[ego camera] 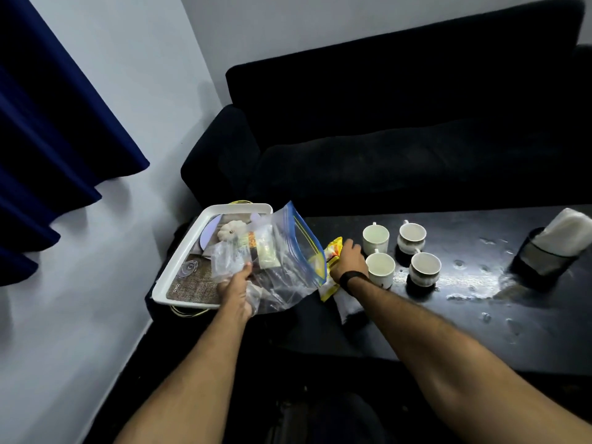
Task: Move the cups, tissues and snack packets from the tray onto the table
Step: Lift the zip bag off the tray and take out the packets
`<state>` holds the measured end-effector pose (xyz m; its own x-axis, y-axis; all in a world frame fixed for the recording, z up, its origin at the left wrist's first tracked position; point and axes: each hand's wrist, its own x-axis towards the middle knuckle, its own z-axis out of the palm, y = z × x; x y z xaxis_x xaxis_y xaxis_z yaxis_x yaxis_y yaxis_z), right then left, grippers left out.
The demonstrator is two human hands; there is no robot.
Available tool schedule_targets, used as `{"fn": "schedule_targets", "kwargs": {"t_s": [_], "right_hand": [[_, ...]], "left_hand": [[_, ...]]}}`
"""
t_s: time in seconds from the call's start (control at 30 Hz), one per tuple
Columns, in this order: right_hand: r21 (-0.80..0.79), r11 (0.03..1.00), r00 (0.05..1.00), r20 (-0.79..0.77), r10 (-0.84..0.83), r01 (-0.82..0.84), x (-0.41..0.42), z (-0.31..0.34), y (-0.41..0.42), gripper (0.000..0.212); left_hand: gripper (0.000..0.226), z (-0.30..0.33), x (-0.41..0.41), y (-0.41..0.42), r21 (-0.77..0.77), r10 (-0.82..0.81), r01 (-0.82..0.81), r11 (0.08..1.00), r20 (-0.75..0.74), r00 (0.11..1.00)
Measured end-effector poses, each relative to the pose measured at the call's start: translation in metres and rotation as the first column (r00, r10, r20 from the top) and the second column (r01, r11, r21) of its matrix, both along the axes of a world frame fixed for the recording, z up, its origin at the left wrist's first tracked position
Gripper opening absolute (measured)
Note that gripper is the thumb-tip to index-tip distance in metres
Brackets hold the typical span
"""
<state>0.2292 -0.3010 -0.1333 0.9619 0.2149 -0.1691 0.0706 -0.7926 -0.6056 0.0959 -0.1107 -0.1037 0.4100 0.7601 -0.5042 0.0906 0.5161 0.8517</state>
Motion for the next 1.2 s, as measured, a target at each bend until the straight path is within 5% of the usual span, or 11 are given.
{"fn": "schedule_targets", "kwargs": {"t_s": [0.13,0.2,0.3,0.37,0.5,0.57,0.63,0.73,0.83,0.97,1.2], "right_hand": [[-0.073,0.997,0.967,0.256,0.003,0.016,0.004,0.007,-0.003,0.054],[0.141,0.989,0.93,0.353,-0.098,0.051,0.011,0.028,-0.003,0.042],[0.517,0.856,0.95,0.283,-0.132,-0.035,0.02,0.066,-0.006,0.014],[0.469,0.859,0.969,0.223,0.109,-0.204,0.021,0.086,-0.011,0.004],[0.085,0.87,0.87,-0.041,0.491,-0.486,0.009,0.101,-0.007,0.01],[0.349,0.817,0.838,-0.135,0.529,-0.459,-0.001,0.096,-0.003,0.014],[0.624,0.745,0.819,-0.286,0.498,-0.235,-0.013,0.092,-0.003,0.016],[0.63,0.763,0.814,-0.362,0.454,-0.146,-0.018,0.083,-0.005,0.012],[0.586,0.802,0.895,-0.288,0.342,-0.118,-0.002,0.083,-0.008,0.033],[0.637,0.77,0.931,-0.3,0.208,0.034,0.022,0.09,-0.033,0.015],[0.227,0.968,0.988,-0.135,-0.077,0.106,0.036,0.065,-0.071,0.074]], "left_hand": [[0.033,-0.002,0.004,-0.008,-0.003,-0.061,0.061,0.998,-0.018,0.998],[0.036,0.0,0.005,-0.012,0.005,-0.056,0.056,0.998,-0.017,0.998],[0.041,0.005,0.007,-0.02,-0.004,-0.06,0.06,0.998,-0.012,0.998],[0.038,0.01,0.008,-0.028,-0.002,-0.08,0.08,0.997,0.002,0.997],[0.042,0.022,0.012,-0.047,-0.033,-0.184,0.187,0.982,0.078,0.98],[0.046,0.03,0.013,-0.056,-0.039,-0.256,0.263,0.964,0.126,0.958],[0.05,0.037,0.013,-0.062,0.0,-0.313,0.315,0.949,0.109,0.944],[0.049,0.045,0.015,-0.066,0.102,-0.327,0.328,0.939,-0.019,0.945],[0.028,0.047,0.014,-0.06,0.14,-0.21,0.21,0.968,-0.01,0.978],[0.027,0.046,0.002,-0.033,0.127,0.048,-0.045,0.991,-0.021,0.999],[0.037,0.033,-0.009,-0.012,0.005,0.138,-0.138,0.99,0.019,0.99]]}}
